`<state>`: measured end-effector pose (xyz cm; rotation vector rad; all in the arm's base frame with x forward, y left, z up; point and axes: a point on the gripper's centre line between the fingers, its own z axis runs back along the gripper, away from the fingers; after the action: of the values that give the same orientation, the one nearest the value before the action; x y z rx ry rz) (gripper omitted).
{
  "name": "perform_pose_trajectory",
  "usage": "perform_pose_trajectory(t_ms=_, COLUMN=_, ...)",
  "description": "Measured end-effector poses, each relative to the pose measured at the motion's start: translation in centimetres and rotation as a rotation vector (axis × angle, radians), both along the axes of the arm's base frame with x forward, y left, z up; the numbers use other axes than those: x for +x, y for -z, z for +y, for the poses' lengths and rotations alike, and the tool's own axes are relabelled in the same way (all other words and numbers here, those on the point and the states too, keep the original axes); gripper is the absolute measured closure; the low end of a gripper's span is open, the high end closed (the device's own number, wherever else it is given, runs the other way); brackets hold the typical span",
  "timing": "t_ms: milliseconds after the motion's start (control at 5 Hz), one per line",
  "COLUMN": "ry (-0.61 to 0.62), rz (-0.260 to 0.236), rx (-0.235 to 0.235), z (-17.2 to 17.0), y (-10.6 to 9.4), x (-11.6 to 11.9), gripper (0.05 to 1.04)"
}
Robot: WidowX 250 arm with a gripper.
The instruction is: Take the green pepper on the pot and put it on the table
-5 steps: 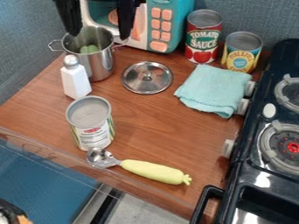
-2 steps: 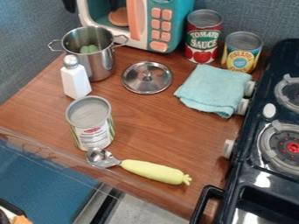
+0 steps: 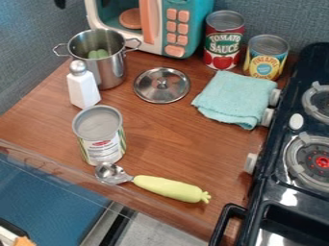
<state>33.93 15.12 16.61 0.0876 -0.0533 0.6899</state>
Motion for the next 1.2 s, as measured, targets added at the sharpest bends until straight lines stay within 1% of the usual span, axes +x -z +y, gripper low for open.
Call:
perform_pose_trajectory(t_ms=200, ry=-0.027, rz=0.015, rx=0.000, z=0.9, y=0.9, x=0.3, gripper=0.082)
perform_pose_trajectory(t_ms=400, ry=-0.055, rz=0.019, rx=0.008, z=1.4, y=1.6, x=1.1, gripper=0.083)
perform_pose_trajectory(t_ms=600, ry=-0.059, rz=0.026, rx=0.029, z=1.5, y=2.9, x=2.6, gripper=0.083)
perform_pose_trajectory(t_ms=1000, ry=-0.030, rz=-0.012, rx=0.077, z=0.0, y=4.8, x=6.5, gripper=0.083)
perform_pose_trajectory(t_ms=1200, ry=-0.037, rz=-0.027, rx=0.110, z=0.1, y=5.3, x=7.2, gripper=0.083)
